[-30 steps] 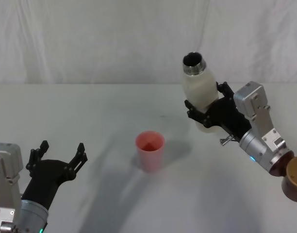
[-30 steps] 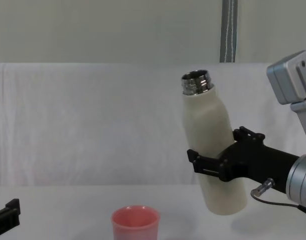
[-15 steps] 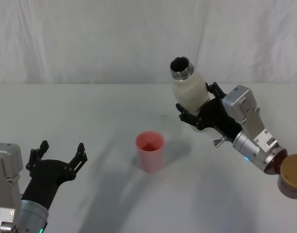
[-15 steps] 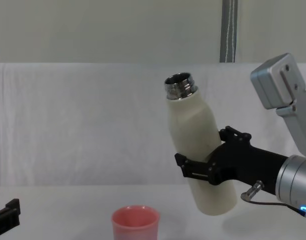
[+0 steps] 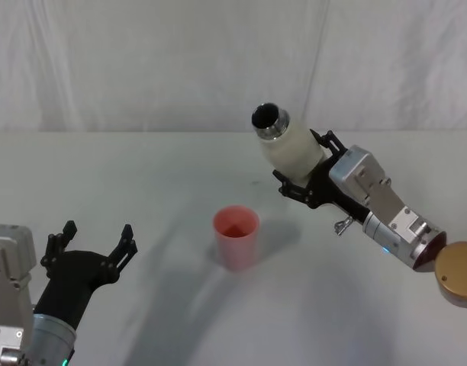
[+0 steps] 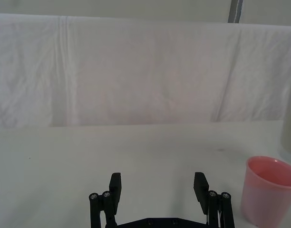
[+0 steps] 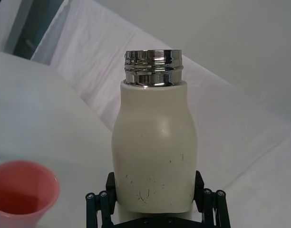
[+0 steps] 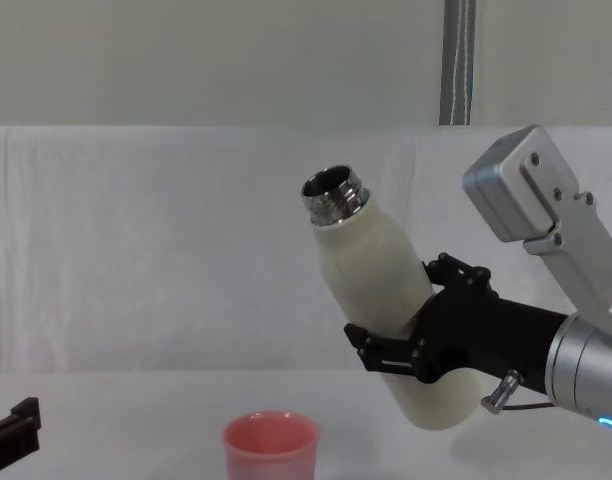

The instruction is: Grasp the thermos with one hand and pour water into the cup lid.

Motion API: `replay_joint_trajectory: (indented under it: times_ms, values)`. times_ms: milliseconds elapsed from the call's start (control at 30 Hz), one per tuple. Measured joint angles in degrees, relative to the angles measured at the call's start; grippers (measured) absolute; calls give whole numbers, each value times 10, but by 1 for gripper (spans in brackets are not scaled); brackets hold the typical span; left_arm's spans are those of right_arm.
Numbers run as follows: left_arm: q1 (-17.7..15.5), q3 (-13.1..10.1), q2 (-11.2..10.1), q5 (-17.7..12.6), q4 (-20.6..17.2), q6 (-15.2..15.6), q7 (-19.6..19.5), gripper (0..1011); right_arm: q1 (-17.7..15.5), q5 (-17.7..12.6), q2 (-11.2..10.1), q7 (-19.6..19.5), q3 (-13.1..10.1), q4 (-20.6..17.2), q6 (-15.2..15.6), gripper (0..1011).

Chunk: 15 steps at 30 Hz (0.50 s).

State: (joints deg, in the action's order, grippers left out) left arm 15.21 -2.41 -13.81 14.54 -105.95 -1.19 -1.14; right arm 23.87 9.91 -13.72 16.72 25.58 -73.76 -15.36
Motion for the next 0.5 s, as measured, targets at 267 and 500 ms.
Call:
replay_joint_trajectory:
  times_ms: [267, 500]
  values:
    - [0, 0, 0, 0, 0, 0, 0, 1001, 3, 43, -7, -22, 8, -5, 5, 950]
    - [0, 0, 0, 0, 0, 0, 0, 1001, 8, 77, -15, -32, 17, -7, 7, 950]
